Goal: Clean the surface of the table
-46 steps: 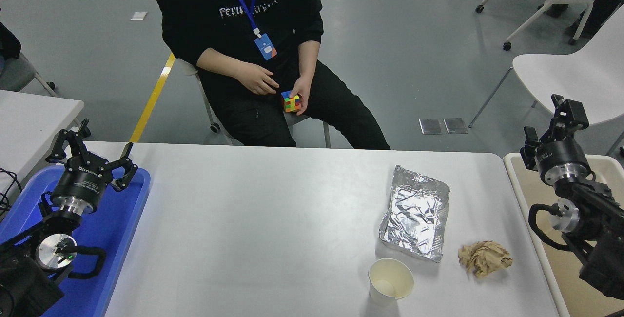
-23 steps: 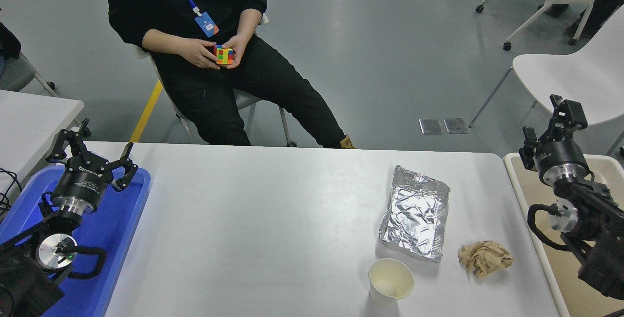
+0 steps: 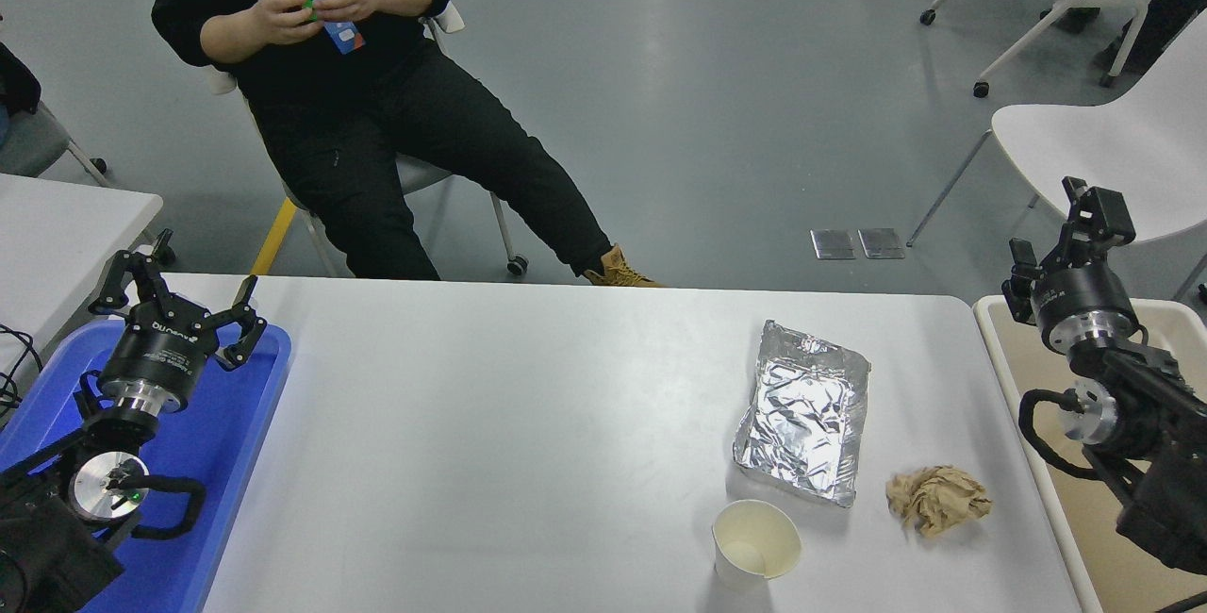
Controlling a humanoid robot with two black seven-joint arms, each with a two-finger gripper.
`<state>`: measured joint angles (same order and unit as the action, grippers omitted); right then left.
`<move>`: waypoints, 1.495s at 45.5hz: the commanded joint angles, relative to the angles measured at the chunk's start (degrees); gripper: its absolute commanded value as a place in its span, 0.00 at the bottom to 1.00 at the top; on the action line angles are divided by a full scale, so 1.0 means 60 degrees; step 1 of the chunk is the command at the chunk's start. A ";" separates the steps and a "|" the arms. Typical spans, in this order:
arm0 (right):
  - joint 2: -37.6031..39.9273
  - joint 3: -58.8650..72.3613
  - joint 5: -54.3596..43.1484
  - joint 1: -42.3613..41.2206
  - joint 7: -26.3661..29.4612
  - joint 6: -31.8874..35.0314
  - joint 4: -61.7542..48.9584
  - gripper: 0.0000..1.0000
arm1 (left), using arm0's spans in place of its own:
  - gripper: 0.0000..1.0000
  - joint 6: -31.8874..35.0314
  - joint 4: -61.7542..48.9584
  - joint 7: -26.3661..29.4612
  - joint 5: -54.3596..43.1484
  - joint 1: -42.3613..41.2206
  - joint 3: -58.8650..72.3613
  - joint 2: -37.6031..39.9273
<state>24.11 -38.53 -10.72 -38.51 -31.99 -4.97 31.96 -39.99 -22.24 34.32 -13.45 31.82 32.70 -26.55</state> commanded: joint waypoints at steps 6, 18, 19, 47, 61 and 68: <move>-0.0005 0.0005 0.0000 -0.0013 0.0000 0.0007 0.0006 0.98 | 1.00 0.0000 0.0000 -0.0007 0.0000 0.0000 0.0000 0.0002; -0.0181 0.0020 0.0014 -0.0027 0.0000 -0.0007 0.0079 0.98 | 1.00 0.0000 0.0000 -0.0007 0.0000 0.0000 0.0000 0.0001; -0.0181 0.0034 0.0014 -0.0027 0.0000 -0.0007 0.0079 0.98 | 1.00 0.0000 0.0000 -0.0007 0.0000 0.0000 0.0000 0.0002; 0.1927 0.4939 -0.0088 -0.2442 0.0059 0.0709 0.0621 0.98 | 1.00 0.0000 0.0000 0.0008 0.0000 0.0000 0.0000 0.0002; 0.2617 0.9467 -0.0147 -0.5490 0.0059 0.3023 0.0739 0.98 | 1.00 0.0000 0.0000 0.0008 0.0000 0.0000 0.0000 0.0002; 0.2910 1.0199 -0.0424 -0.6427 0.0029 0.4108 0.0783 0.98 | 1.00 0.0000 0.0000 -0.0007 0.0000 0.0000 0.0000 -0.0013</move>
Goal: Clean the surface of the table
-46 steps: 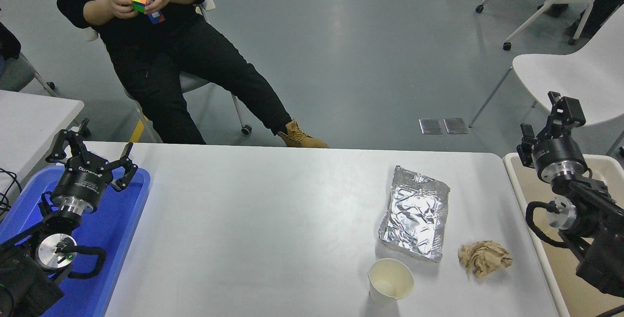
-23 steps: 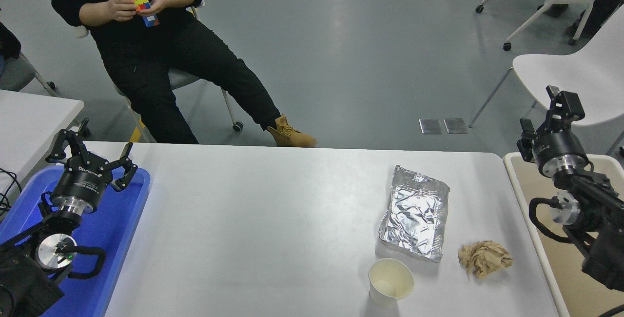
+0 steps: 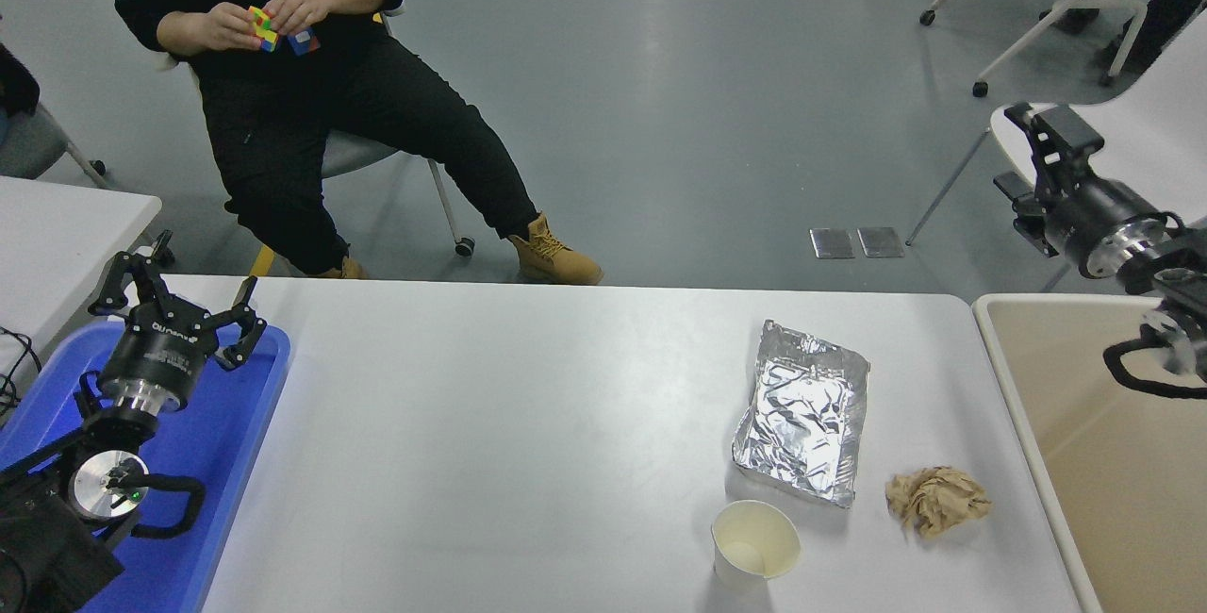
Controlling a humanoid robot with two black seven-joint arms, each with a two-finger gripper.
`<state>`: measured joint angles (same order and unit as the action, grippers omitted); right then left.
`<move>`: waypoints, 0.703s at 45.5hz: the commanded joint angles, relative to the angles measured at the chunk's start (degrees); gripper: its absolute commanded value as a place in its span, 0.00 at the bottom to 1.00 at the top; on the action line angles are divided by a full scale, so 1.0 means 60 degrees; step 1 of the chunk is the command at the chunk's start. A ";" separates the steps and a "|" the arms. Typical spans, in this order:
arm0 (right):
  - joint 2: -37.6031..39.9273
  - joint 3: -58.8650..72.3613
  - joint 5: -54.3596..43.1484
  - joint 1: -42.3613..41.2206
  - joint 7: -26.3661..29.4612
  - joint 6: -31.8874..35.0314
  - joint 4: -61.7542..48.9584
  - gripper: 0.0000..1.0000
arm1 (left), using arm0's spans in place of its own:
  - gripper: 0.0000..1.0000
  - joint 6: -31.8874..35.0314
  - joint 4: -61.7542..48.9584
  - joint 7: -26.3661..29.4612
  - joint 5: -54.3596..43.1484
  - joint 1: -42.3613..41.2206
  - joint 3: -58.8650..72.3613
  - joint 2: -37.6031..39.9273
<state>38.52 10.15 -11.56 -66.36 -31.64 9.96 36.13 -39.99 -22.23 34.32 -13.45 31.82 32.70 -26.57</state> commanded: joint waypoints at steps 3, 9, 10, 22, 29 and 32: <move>0.0509 0.2511 -0.1000 -0.2253 -0.0059 0.1957 0.0086 0.98 | 1.00 0.0000 0.0000 0.0008 0.0000 0.0000 0.0000 -0.0010; 0.0465 0.2864 -0.2845 -0.2957 -0.0161 0.2266 0.0218 0.98 | 1.00 0.0000 0.0000 0.0008 0.0000 0.0000 0.0000 0.0004; 0.0436 0.2879 -0.3196 -0.3060 -0.0190 0.2266 0.0262 0.98 | 1.00 0.0000 0.0000 0.0008 0.0000 0.0000 0.0000 0.0004; -0.0032 0.2908 -0.7269 -0.4246 -0.0425 0.2266 0.1564 0.98 | 1.00 0.0000 0.0000 0.0008 0.0000 0.0000 0.0000 0.0004; -0.0720 0.3420 -0.9848 -0.4950 -0.0528 0.2266 0.2678 0.98 | 1.00 0.0000 0.0000 0.0008 0.0000 0.0000 0.0000 0.0004; -0.1072 0.3786 -1.0084 -0.5111 -0.0615 0.2280 0.2854 0.98 | 1.00 0.0000 0.0000 0.0008 0.0000 0.0000 0.0000 0.0004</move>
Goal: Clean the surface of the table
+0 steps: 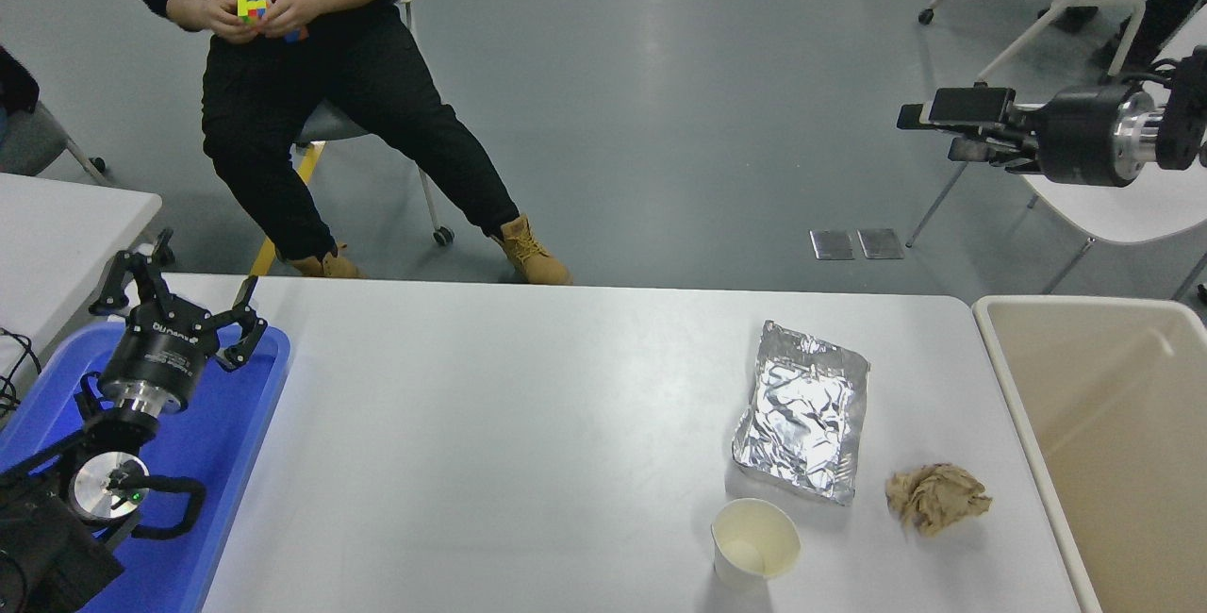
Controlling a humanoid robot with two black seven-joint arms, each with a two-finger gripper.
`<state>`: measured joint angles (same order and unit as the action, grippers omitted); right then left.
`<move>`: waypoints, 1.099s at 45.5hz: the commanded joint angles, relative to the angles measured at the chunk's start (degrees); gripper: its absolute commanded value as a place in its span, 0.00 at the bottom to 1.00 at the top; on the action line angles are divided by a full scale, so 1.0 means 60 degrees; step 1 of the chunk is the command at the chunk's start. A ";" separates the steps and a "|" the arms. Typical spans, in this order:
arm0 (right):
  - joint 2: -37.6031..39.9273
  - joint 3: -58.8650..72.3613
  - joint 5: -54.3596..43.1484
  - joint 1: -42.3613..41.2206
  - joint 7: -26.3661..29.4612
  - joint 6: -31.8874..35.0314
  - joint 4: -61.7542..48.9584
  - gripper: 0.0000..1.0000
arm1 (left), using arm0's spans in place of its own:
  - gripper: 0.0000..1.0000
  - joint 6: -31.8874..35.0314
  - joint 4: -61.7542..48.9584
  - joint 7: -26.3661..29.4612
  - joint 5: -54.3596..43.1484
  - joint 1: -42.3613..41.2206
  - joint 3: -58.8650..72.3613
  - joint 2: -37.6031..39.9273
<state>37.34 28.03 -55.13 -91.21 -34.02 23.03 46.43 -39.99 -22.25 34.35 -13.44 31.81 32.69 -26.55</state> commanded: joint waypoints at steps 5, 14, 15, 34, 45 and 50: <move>-0.1769 0.1933 -0.3130 -0.1554 -0.0395 0.0102 0.1578 0.98 | 1.00 0.0000 0.0002 -0.0012 0.0000 0.0001 0.0000 0.0001; -0.3044 0.2710 -0.3292 -0.2038 -0.0498 0.0102 0.1769 0.98 | 1.00 0.0000 0.0002 0.0003 0.0000 0.0001 0.0000 0.0001; -0.3176 0.2740 -0.3321 -0.2111 -0.0512 0.0102 0.1784 0.98 | 1.00 0.0000 0.0002 -0.0012 0.0000 0.0001 0.0000 -0.0013; -0.5022 0.2931 -0.3365 -0.2449 -0.0629 0.0102 0.2121 0.98 | 1.00 0.0000 0.0002 0.0003 0.0000 0.0001 0.0000 0.0001; -0.5418 0.3092 -0.3365 -0.2127 -0.0629 0.0102 0.2106 0.98 | 1.00 0.0000 0.0002 0.0003 0.0000 0.0001 0.0000 0.0001; -0.5447 0.3121 -0.3365 -0.1820 -0.0629 0.0102 0.2106 0.98 | 1.00 0.0000 0.0002 -0.0012 0.0000 0.0001 0.0000 0.0001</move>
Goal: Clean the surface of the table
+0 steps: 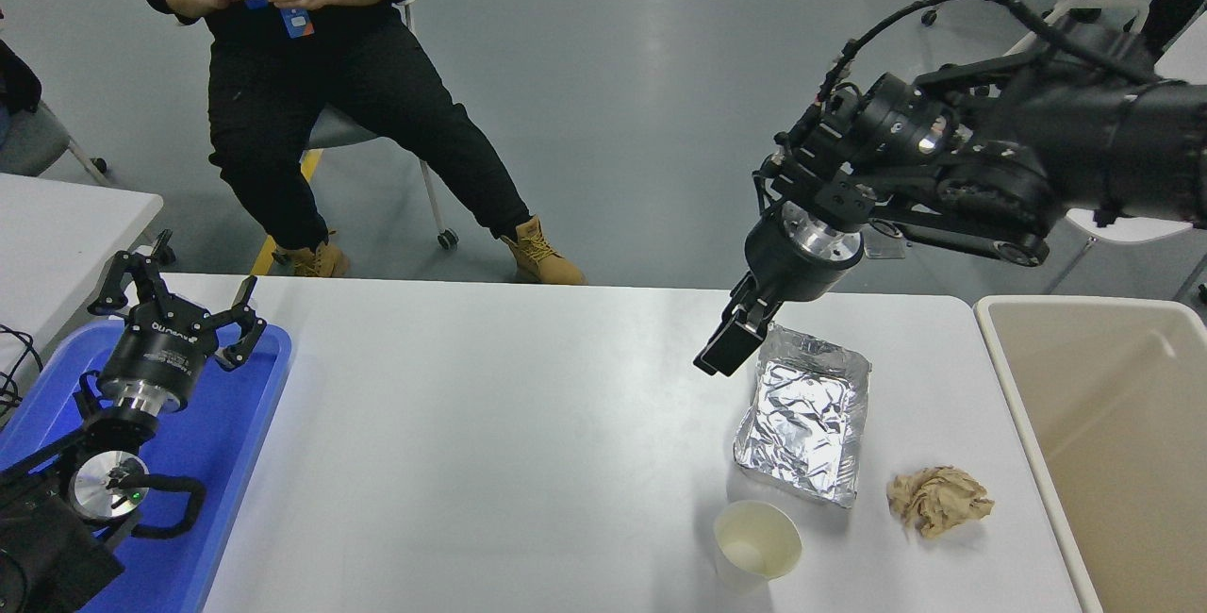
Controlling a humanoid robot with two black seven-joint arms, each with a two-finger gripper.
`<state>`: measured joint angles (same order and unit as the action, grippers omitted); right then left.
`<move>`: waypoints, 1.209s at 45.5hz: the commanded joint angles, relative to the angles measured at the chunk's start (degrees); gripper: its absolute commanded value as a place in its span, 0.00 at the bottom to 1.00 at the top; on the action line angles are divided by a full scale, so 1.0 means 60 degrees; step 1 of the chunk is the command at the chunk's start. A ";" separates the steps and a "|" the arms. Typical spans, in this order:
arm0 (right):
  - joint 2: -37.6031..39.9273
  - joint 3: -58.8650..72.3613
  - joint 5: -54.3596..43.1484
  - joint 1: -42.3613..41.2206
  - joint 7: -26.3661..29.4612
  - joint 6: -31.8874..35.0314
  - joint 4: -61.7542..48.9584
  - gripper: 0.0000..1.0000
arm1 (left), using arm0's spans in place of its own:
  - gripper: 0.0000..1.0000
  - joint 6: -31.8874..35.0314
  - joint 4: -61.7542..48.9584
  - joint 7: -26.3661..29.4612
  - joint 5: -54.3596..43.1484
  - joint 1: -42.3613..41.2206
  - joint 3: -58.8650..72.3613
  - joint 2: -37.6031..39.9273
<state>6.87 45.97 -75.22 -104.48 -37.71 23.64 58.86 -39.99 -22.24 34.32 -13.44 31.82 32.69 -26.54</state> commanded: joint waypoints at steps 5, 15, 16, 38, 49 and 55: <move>-0.0355 0.0161 -0.0031 0.0787 -0.0014 0.0001 -0.0009 0.98 | 1.00 0.0000 0.0000 0.0008 0.0000 0.0000 0.0000 0.0000; -0.0267 0.0278 -0.0016 0.1549 -0.0014 0.0001 -0.0053 0.98 | 1.00 0.0000 0.0000 0.0008 0.0000 0.0000 0.0000 0.0000; -0.0252 0.0278 -0.0016 0.1636 -0.0014 0.0001 -0.0053 0.98 | 1.00 0.0000 0.0000 -0.0006 0.0000 0.0000 0.0000 0.0000; -0.0047 0.0278 -0.0060 0.2838 -0.0014 -0.0014 -0.0127 0.98 | 1.00 0.0000 0.0000 0.0008 0.0000 0.0000 0.0000 0.0000; 0.0333 0.0263 -0.0060 0.3204 0.0001 -0.0072 -0.0229 0.98 | 1.00 0.0000 0.0000 -0.0006 0.0000 0.0000 0.0000 0.0000; 0.0626 0.0263 -0.0060 0.3395 0.0001 -0.0160 -0.0273 0.98 | 1.00 0.0000 0.0000 -0.0006 0.0000 0.0000 0.0000 0.0000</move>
<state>8.25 47.60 -75.56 -86.41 -37.75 23.33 57.70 -39.99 -22.24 34.35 -13.45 31.82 32.70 -26.55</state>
